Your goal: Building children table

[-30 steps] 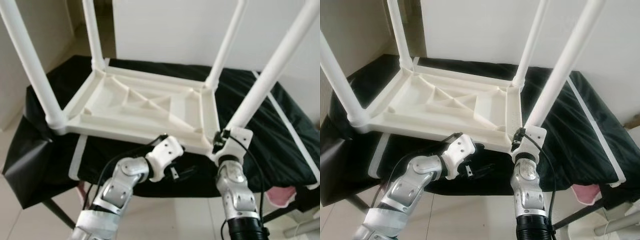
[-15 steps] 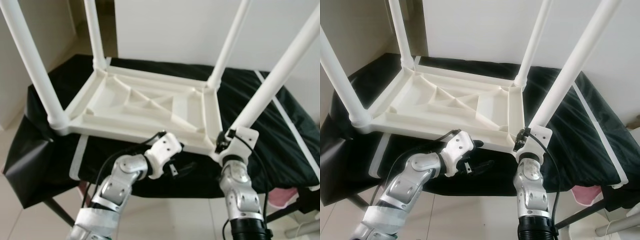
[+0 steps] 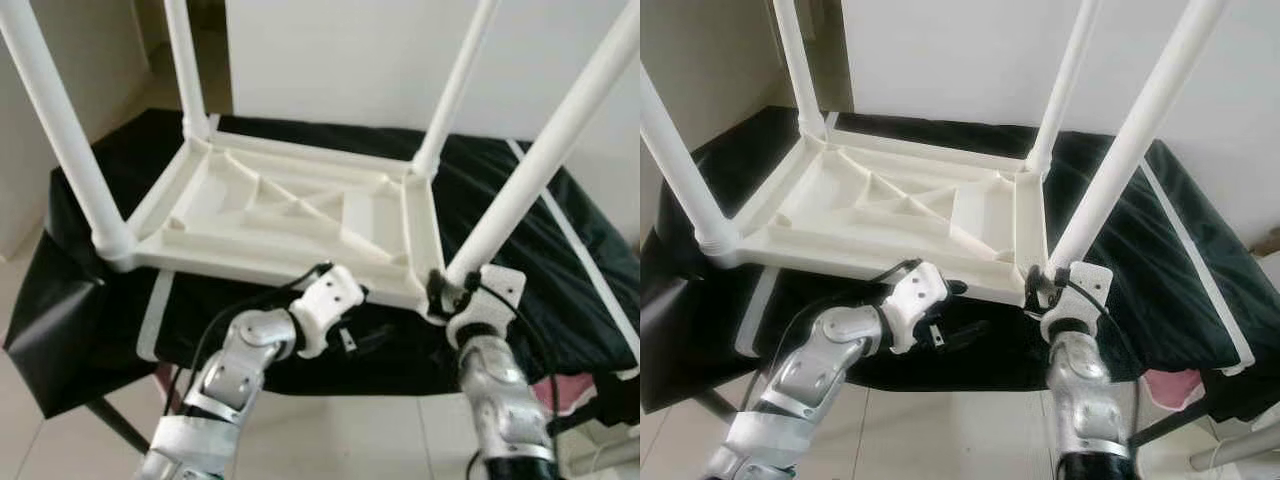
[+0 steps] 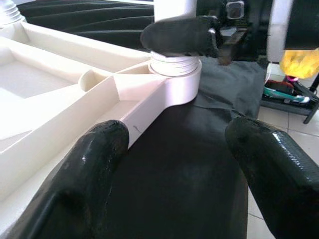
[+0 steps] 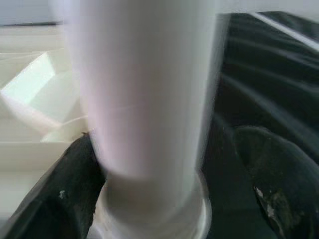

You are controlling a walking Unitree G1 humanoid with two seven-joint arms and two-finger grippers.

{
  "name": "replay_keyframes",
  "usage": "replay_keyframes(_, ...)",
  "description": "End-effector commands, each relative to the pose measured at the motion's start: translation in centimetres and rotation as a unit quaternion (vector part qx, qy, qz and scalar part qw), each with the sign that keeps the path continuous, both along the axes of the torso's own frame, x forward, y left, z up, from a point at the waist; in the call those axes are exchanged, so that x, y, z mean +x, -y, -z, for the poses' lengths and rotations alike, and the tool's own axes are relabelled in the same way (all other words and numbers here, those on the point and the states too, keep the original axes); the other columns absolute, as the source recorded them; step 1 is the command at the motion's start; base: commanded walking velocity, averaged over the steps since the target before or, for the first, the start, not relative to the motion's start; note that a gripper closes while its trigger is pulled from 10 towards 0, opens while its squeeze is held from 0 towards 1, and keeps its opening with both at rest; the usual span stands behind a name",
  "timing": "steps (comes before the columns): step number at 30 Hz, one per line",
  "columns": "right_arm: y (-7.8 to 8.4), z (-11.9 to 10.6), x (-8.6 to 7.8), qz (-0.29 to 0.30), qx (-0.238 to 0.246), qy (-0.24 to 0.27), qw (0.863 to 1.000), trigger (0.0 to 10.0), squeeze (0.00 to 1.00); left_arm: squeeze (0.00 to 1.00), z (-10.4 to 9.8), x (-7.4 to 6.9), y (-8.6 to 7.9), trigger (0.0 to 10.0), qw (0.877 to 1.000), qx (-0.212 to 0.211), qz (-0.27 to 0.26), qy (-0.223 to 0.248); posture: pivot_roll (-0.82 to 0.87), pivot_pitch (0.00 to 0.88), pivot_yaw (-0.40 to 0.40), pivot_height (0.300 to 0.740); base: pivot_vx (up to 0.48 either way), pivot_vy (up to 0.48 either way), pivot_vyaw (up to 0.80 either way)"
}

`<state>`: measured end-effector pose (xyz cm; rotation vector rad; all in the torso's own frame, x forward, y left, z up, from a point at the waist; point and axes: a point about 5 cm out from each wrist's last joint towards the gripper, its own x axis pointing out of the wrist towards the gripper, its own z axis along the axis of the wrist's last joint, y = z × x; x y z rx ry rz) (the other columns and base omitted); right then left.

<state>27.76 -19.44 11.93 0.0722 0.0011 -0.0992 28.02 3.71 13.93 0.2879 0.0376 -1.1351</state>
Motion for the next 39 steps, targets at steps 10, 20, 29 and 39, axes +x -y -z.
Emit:
replay_keyframes(10,2.3,-1.2,1.4,-0.256,-0.084,-0.003,0.963,10.0,0.0,0.0,0.0,0.5,0.3,10.0,1.0,0.004,-0.012,0.003,-0.01,0.0,-0.062,0.74,0.0,0.0,0.0)
replay_keyframes(20,2.0,-1.4,2.4,-0.319,-0.122,-0.02,0.94,1.1,0.0,0.0,-0.1,0.5,0.4,10.0,1.0,0.002,-0.013,0.004,0.0,0.0,-0.068,0.74,0.0,0.0,0.0)
replay_keyframes(29,2.6,-0.2,2.3,-0.359,-0.144,-0.052,0.921,0.0,0.0,0.0,-0.1,0.5,0.2,10.0,1.0,-0.001,-0.017,0.003,0.0,0.0,-0.071,0.74,0.0,0.0,0.0)
replay_keyframes(39,3.7,0.2,2.1,-0.316,-0.096,-0.065,0.942,10.0,0.0,0.0,-0.1,0.4,0.4,10.0,1.0,0.002,-0.008,0.003,-0.01,0.0,-0.06,0.74,0.0,0.0,0.0)
